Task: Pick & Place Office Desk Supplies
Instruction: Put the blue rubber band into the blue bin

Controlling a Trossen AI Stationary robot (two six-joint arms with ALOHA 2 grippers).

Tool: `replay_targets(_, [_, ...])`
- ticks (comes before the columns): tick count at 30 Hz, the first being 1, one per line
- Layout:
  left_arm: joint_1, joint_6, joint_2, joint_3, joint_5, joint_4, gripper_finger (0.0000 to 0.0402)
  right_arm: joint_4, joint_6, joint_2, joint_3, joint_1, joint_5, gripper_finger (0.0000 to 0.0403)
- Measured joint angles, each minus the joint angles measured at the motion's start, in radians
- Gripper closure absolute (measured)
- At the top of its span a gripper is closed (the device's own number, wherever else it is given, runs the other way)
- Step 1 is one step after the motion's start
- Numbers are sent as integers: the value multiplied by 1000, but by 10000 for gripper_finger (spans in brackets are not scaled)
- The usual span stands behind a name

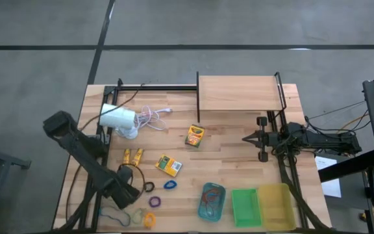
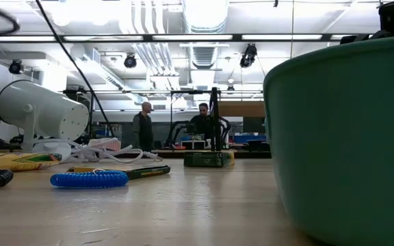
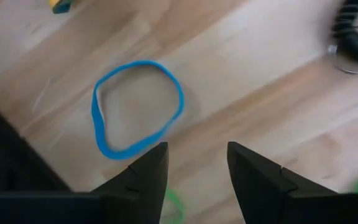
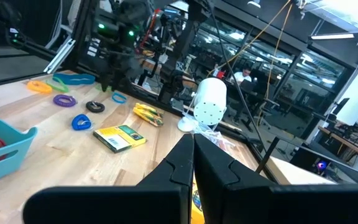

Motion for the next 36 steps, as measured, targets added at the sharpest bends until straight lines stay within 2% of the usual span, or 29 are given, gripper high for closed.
replay_targets(5, [0,-59,-117,-159,2,143,234,0,0,0,0,0,0,394])
replay_targets(10, [0,-93,-168,-249,7,259,236,0,0,0,0,0,0,394])
replay_targets(16, [0,-91,-166,-241,3,256,240,0,0,0,0,0,0,394])
replay_targets(26, [0,-77,-162,-226,5,203,281,0,0,0,0,0,0,394])
replay_targets(36, [0,-47,-162,-226,0,177,284,0,0,0,0,0,0,394])
